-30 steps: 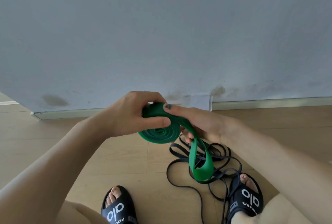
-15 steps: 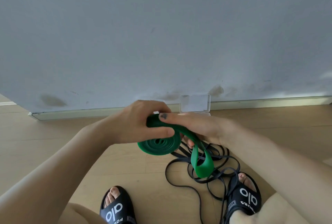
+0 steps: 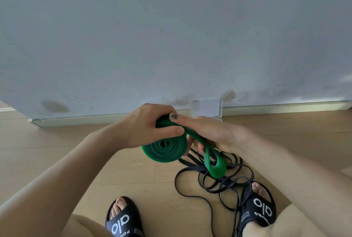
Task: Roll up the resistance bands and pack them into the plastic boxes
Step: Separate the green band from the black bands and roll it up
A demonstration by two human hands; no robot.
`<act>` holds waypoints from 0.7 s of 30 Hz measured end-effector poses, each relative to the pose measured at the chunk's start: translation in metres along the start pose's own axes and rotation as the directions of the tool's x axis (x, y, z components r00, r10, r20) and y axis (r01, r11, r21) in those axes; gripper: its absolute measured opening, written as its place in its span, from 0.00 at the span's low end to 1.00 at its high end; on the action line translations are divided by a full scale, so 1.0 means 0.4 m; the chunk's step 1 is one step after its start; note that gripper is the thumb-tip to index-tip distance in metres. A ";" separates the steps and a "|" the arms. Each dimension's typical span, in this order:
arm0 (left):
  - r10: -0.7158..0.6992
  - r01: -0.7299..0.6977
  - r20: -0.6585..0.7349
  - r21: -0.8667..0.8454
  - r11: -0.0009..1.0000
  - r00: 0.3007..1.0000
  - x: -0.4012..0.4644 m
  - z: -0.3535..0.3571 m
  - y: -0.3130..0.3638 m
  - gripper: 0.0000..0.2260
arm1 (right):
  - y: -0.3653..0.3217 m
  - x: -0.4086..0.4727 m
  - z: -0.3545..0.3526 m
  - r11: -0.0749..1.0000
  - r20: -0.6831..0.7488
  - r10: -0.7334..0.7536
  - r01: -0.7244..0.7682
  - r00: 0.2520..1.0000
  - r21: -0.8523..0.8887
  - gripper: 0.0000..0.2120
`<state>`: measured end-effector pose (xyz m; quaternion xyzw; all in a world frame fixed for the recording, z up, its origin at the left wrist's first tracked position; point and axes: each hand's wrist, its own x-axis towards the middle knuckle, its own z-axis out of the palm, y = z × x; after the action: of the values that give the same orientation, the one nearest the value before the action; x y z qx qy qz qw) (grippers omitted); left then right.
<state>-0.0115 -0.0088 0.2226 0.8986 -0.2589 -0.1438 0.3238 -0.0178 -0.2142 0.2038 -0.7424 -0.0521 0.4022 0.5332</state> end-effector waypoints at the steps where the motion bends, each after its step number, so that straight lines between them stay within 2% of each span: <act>1: -0.012 0.011 -0.027 -0.035 0.999 1.000 0.002 -0.006 -0.001 0.06 | -0.002 0.001 0.000 1.000 -0.015 -0.013 0.013 1.000 0.010 0.34; 4: -0.083 0.058 -0.136 -0.182 0.982 0.987 0.004 -0.036 -0.014 0.04 | -0.001 0.007 -0.014 0.986 -0.199 -0.152 0.163 0.968 0.039 0.28; 6: -0.140 0.084 -0.200 -0.266 0.960 0.970 0.008 -0.043 -0.027 0.05 | 0.006 0.011 -0.020 0.954 -0.363 -0.274 0.299 0.891 0.014 0.18; 8: -0.232 0.120 -0.228 -0.419 0.900 0.946 0.018 -0.032 -0.030 0.08 | 0.008 0.016 -0.008 0.910 -0.434 -0.389 0.411 0.813 -0.046 0.08; 11: -0.344 0.143 -0.233 -0.601 0.786 0.910 0.041 -0.008 -0.020 0.13 | 0.016 0.029 0.019 0.860 -0.515 -0.474 0.500 0.714 -0.097 0.06; 16: -0.412 0.137 -0.250 -0.691 0.710 0.876 0.067 0.012 0.004 0.19 | 0.023 0.035 0.048 0.829 -0.661 -0.491 0.538 0.567 -0.153 0.10; 18: -0.444 0.146 -0.254 -0.710 0.689 0.859 0.074 0.021 0.014 0.19 | 0.023 0.033 0.057 0.838 -0.710 -0.488 0.500 0.508 -0.219 0.12; 19: -0.470 0.153 -0.256 -0.726 0.671 0.845 0.076 0.026 0.019 0.19 | 0.024 0.033 0.058 0.851 -0.713 -0.496 0.442 0.495 -0.284 0.13; 21: -0.521 0.170 -0.245 -0.763 0.624 0.818 0.077 0.038 0.031 0.20 | 0.027 0.035 0.060 0.860 -0.687 -0.510 0.327 0.518 -0.392 0.15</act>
<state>0.0029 -0.0418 0.2167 0.7426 0.0814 -0.0846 0.6593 -0.0279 -0.1936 0.1845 -0.8582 -0.0402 -0.1040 0.5010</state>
